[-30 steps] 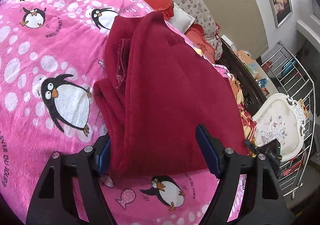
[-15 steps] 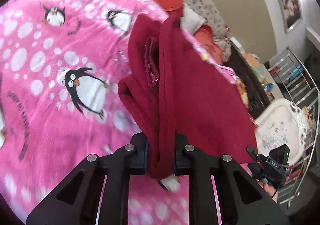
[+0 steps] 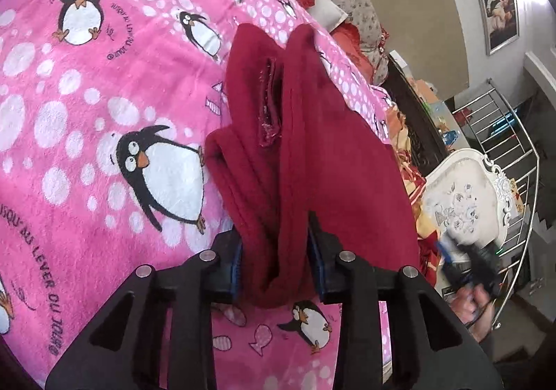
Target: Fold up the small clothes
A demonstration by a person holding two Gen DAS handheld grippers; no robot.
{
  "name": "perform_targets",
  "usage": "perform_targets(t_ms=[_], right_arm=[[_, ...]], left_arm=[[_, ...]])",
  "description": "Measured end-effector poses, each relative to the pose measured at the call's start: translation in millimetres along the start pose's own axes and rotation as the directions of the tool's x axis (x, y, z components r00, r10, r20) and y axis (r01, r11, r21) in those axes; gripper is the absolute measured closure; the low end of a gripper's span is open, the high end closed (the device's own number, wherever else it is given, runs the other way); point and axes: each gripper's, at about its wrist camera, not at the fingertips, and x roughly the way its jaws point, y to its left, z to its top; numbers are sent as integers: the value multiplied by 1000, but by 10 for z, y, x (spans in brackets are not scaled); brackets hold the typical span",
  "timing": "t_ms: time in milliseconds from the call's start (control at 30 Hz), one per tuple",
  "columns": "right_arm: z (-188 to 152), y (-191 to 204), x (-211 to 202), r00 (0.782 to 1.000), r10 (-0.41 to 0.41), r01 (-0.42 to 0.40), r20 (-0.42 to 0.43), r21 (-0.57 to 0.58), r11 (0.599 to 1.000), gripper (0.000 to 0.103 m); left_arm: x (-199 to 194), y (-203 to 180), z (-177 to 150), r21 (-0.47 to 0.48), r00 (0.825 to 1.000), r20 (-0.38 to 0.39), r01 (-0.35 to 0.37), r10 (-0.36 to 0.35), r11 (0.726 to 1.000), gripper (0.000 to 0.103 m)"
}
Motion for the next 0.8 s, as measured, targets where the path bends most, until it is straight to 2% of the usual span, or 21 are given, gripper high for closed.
perform_targets(t_ms=[67,133,167,200,233,300,367,433,467,567,667,800], right_arm=[[57,514,95,1000,-8,7,-9,-156,988,50],[-7,1075,328,998,23,-38,-55,-284,958,46],[-94,1450,547,992,54,-93,-118,-358,929,45],[-205,1659,672,984,69,-130,-163,-401,907,42],[-302,1901,845,973,81,-172,-215,-446,878,42],[-540,2436,1307,935,108,-280,-339,-515,810,40],[-777,2799,1824,886,90,-346,-455,-517,783,40],[-1015,2962,2185,852,21,-351,-523,-543,763,40],[-1111,3093,2419,844,-41,-332,-534,-581,743,40],[-1236,3261,2763,830,-132,-296,-543,-627,721,40],[-1330,3324,2887,829,-204,-276,-520,-699,659,40],[-1440,3300,2913,831,-273,-246,-485,-761,601,40]], left_arm=[[9,-38,-43,44,1000,17,-5,4,999,69],[1,-70,-96,88,999,50,-17,13,996,69],[-3,-70,-114,97,998,61,-20,14,995,69],[-5,-78,-126,105,998,69,-23,15,994,69],[-7,-60,-122,109,997,72,-29,21,994,69],[-6,-110,-128,137,994,82,-85,74,987,80],[27,-232,-119,182,989,98,-126,110,975,87],[-4,-375,-162,249,979,137,-179,149,952,87],[-28,-439,-192,277,974,156,-202,164,939,88],[-34,-605,-249,375,957,207,-268,201,888,88],[-44,-730,-283,432,950,235,-292,206,853,88],[-36,-901,-302,501,945,257,-310,204,808,88]])
